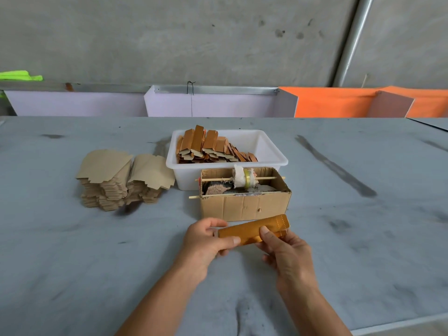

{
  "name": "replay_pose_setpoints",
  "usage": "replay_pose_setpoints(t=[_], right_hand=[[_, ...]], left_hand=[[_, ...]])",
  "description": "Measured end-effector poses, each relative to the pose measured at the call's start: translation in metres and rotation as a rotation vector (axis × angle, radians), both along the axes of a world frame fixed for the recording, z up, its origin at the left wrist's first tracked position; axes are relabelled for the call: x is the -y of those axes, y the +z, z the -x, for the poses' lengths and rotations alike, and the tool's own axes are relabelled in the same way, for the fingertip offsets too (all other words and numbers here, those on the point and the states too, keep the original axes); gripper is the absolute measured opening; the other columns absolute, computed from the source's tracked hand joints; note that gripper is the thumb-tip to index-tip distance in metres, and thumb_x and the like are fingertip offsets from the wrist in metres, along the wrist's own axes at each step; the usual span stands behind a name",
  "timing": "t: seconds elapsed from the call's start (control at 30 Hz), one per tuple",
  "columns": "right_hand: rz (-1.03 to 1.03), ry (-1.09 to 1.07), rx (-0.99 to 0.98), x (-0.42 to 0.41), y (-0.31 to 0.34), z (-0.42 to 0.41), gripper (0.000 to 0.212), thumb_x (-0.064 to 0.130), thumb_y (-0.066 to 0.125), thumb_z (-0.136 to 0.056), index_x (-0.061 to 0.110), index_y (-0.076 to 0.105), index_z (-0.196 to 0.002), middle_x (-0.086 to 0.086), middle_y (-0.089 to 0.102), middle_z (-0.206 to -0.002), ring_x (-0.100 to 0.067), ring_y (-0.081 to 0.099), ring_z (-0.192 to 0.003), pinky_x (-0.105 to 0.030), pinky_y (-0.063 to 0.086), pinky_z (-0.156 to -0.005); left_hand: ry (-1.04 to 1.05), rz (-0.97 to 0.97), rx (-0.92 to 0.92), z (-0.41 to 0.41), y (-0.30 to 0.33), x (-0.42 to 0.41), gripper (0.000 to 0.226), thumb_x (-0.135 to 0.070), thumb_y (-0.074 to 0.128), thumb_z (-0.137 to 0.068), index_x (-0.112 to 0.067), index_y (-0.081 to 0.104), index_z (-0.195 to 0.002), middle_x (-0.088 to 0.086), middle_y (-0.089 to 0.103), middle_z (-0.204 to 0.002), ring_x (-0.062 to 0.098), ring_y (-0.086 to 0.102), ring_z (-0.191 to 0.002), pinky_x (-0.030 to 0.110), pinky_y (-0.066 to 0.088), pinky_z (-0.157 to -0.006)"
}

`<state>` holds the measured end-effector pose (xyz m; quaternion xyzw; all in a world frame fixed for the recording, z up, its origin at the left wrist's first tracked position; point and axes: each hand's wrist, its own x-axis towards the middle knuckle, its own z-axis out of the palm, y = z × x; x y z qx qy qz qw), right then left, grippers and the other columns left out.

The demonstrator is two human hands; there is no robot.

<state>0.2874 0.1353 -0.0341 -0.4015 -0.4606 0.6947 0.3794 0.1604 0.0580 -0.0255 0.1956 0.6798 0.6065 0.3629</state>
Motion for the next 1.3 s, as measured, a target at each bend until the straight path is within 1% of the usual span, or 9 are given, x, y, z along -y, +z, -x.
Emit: replay_pose_setpoints(t=[0.07, 0.1, 0.2, 0.4, 0.6, 0.77, 0.93, 1.07, 1.3], right_hand=[[0.046, -0.057, -0.026, -0.001, 0.001, 0.004, 0.008, 0.011, 0.070, -0.082, 0.013, 0.065, -0.076, 0.003, 0.066, -0.059, -0.009, 0.064, -0.056, -0.021, 0.045, -0.047], [0.068, -0.084, -0.043, -0.001, 0.001, 0.006, 0.007, 0.012, 0.070, -0.082, 0.014, 0.065, -0.077, 0.004, 0.065, -0.059, -0.009, 0.064, -0.058, -0.021, 0.046, -0.048], [0.120, -0.140, -0.103, 0.002, 0.004, 0.011, 0.005, 0.011, 0.069, -0.083, 0.013, 0.066, -0.080, 0.004, 0.067, -0.063, -0.008, 0.066, -0.059, -0.020, 0.048, -0.047], [0.163, -0.113, -0.115, 0.011, 0.005, 0.020, 0.006, 0.011, 0.070, -0.082, 0.013, 0.065, -0.079, 0.001, 0.070, -0.066, -0.013, 0.068, -0.065, -0.022, 0.049, -0.048], [0.133, 0.030, -0.086, 0.009, 0.007, 0.015, 0.009, 0.003, 0.069, -0.080, 0.006, 0.064, -0.074, -0.006, 0.069, -0.064, -0.015, 0.070, -0.062, -0.021, 0.052, -0.046], [0.157, 0.030, -0.072, 0.007, 0.011, 0.015, 0.014, 0.002, 0.066, -0.083, 0.009, 0.061, -0.072, -0.003, 0.069, -0.062, -0.013, 0.069, -0.059, -0.019, 0.051, -0.045], [0.218, 0.027, -0.070, 0.004, 0.017, 0.016, 0.016, 0.001, 0.063, -0.086, 0.009, 0.060, -0.073, -0.006, 0.070, -0.062, -0.013, 0.070, -0.058, -0.020, 0.051, -0.044], [0.225, 0.027, -0.054, 0.002, 0.021, 0.017, 0.015, 0.001, 0.063, -0.086, 0.010, 0.062, -0.074, -0.007, 0.071, -0.065, -0.013, 0.070, -0.058, -0.020, 0.052, -0.045], [0.224, 0.018, -0.013, -0.002, 0.023, 0.019, 0.011, 0.001, 0.065, -0.084, 0.008, 0.061, -0.077, -0.006, 0.070, -0.064, -0.013, 0.070, -0.058, -0.021, 0.051, -0.044]], left_hand=[[0.118, -0.121, 0.218, -0.005, -0.003, -0.004, 0.046, 0.011, 0.075, -0.068, -0.001, 0.058, -0.109, 0.017, 0.061, -0.102, 0.020, 0.061, -0.061, 0.028, 0.052, -0.059], [0.139, -0.191, 0.333, -0.009, -0.003, -0.005, 0.046, 0.013, 0.072, -0.069, 0.001, 0.056, -0.111, 0.017, 0.062, -0.100, 0.020, 0.063, -0.061, 0.026, 0.053, -0.056], [0.127, -0.277, 0.487, -0.019, -0.003, -0.008, 0.024, 0.013, 0.067, -0.072, 0.000, 0.061, -0.090, 0.008, 0.068, -0.068, 0.014, 0.065, -0.055, 0.021, 0.053, -0.049], [0.209, -0.267, 0.542, -0.030, -0.002, -0.013, 0.015, 0.010, 0.066, -0.076, -0.003, 0.061, -0.074, 0.005, 0.065, -0.056, 0.011, 0.060, -0.045, 0.019, 0.050, -0.044], [0.306, -0.281, 0.522, -0.021, -0.001, -0.011, 0.019, 0.011, 0.065, -0.076, -0.002, 0.052, -0.078, 0.005, 0.061, -0.048, 0.012, 0.058, -0.041, 0.023, 0.051, -0.041], [0.272, -0.286, 0.522, -0.017, -0.001, -0.012, 0.009, 0.006, 0.062, -0.082, 0.001, 0.054, -0.081, 0.008, 0.059, -0.051, 0.015, 0.058, -0.044, 0.024, 0.052, -0.043], [0.253, -0.332, 0.590, -0.015, -0.002, -0.010, 0.010, -0.003, 0.056, -0.089, -0.001, 0.055, -0.079, 0.013, 0.059, -0.062, 0.022, 0.057, -0.058, 0.025, 0.053, -0.044], [0.228, -0.374, 0.590, -0.015, -0.001, -0.011, 0.014, -0.008, 0.055, -0.091, -0.002, 0.058, -0.079, 0.012, 0.062, -0.059, 0.019, 0.061, -0.055, 0.025, 0.054, -0.046], [0.175, -0.336, 0.544, -0.010, -0.002, -0.015, 0.008, 0.003, 0.065, -0.080, 0.000, 0.058, -0.079, 0.009, 0.063, -0.057, 0.015, 0.062, -0.048, 0.023, 0.053, -0.046]])
